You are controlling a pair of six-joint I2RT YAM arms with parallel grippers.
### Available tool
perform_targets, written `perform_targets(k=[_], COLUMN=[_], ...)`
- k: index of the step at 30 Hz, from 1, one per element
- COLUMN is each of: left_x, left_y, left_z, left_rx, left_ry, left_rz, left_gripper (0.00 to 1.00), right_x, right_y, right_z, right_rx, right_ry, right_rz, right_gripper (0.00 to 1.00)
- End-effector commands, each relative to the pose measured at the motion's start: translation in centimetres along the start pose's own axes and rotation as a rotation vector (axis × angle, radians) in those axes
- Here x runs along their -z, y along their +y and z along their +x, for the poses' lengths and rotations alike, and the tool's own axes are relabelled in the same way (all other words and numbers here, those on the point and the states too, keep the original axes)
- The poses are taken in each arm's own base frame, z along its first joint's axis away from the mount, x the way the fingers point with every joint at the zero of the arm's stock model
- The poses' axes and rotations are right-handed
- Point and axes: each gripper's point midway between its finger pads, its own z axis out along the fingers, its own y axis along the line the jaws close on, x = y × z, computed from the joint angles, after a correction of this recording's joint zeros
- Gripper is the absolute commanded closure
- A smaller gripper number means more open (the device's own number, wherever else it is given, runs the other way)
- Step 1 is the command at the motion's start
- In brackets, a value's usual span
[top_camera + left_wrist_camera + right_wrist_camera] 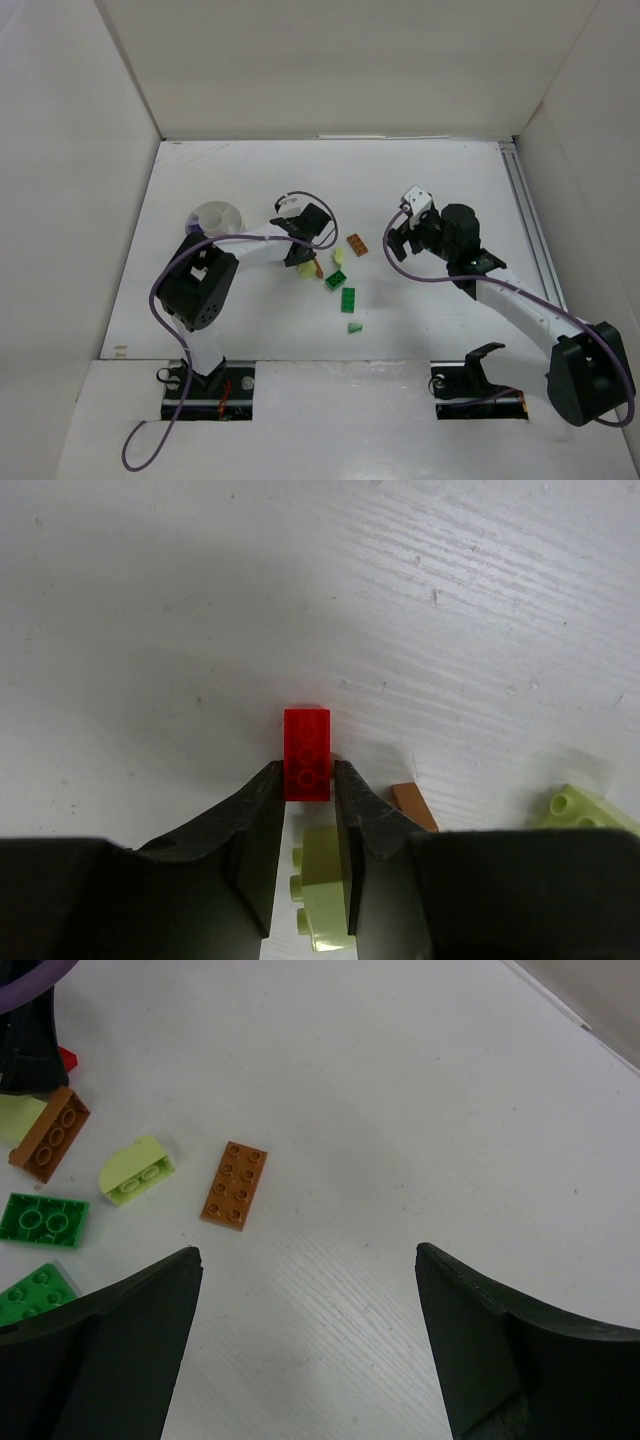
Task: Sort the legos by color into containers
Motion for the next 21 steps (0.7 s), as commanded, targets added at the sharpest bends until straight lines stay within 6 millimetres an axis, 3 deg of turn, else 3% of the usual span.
perform_targets(k=[1,3,8,15,21], left_x=[-1.6,-1.7,-1.0,0.4,3.1], left_y=[1.4,1.4,1.4,1.7,2.2], left_z=[2.0,1.4,0.3,-1.5,-4.9], left_rx=[-0.050,-0.037,-0.025,-0.016,0.026], left_ry=[0.074,0.069,0.042,-0.014,-0.102], left_rz=[-0.062,-0.061,-0.048,-0.062,-0.072], left_gripper=[0.77,0.77,0.92,0.98,0.98], right_x=[0.2,0.4,0.4,0.4,0.4], right_y=[-0.7,-0.8,-0.8,-0.8,-0.6], right_z=[-0.6,-0.9,-0.9,-0.9,-0.9], right_rx=[-0.007,-0.005,-0.005,-0.005,-0.004], right_ry=[-0.025,-0.034,-0.034,-0.034,-0.036], right_rz=[0.025,0.028,0.028,0.028,0.019], right_gripper=[0.08,0.08,0.08,0.08,0.08])
